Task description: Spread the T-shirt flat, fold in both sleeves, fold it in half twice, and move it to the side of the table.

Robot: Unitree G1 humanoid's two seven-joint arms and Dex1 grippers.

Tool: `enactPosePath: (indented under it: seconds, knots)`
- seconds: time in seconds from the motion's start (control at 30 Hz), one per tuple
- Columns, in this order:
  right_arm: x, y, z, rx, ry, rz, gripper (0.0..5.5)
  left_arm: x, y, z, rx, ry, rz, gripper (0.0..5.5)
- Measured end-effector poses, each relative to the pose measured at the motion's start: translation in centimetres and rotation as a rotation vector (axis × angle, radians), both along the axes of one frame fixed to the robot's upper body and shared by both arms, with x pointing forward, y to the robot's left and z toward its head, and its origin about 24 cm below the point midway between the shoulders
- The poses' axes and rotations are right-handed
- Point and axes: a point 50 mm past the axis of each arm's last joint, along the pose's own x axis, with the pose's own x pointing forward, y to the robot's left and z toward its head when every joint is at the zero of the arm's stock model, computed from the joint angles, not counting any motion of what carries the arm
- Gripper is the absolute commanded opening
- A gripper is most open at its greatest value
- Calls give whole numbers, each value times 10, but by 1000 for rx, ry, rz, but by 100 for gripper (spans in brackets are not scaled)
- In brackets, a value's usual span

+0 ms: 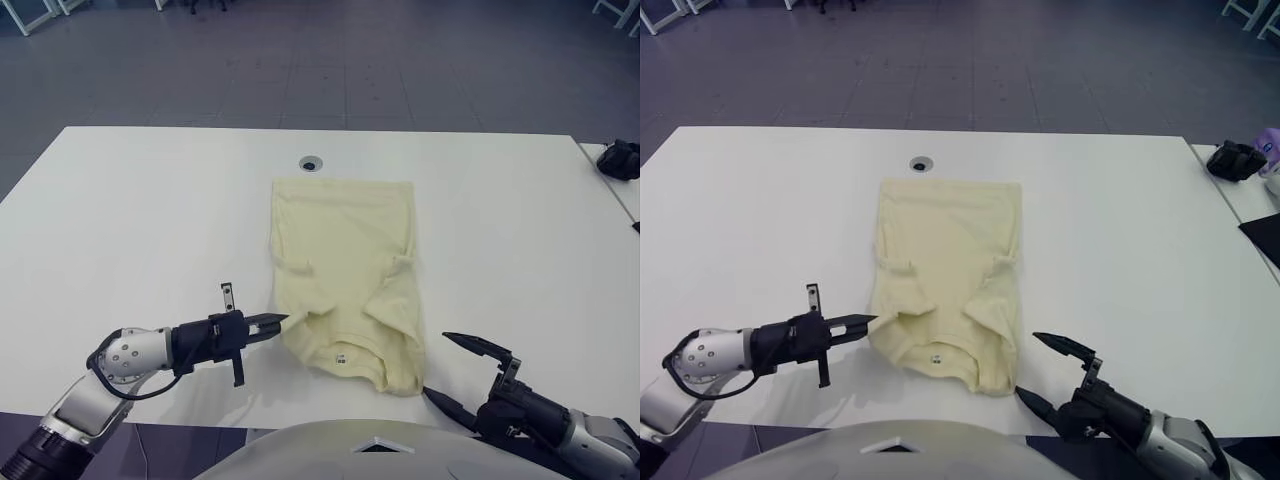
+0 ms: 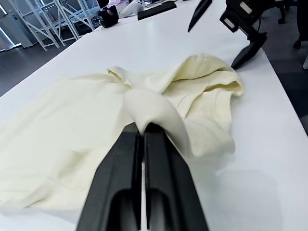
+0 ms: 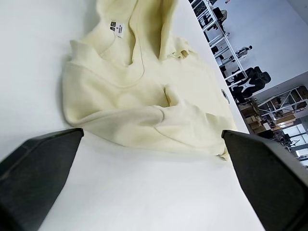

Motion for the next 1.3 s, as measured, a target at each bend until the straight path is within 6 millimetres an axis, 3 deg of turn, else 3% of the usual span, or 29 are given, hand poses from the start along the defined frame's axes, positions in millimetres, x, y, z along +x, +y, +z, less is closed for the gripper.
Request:
enactPosePath:
  seconds: [0.3, 0.5, 0.77, 0.9, 1.13, 1.3]
  knots:
    - [0, 6, 1, -17, -26, 57, 540, 8, 0, 9, -52, 73, 58, 1]
    - [17, 18, 0, -37, -129, 139, 540, 8, -1, 8, -58, 78, 58, 1]
    - [30, 24, -11, 34, -190, 83, 540, 10, 0, 6, -37, 70, 48, 1]
    - [26, 19, -12, 45, -211, 53, 540, 11, 4, 3, -17, 63, 65, 1]
    - [23, -18, -2, -84, -205, 66, 540, 2, 6, -6, -9, 69, 97, 1]
    - [25, -24, 0, -100, -205, 76, 540, 1, 7, -7, 10, 58, 103, 1]
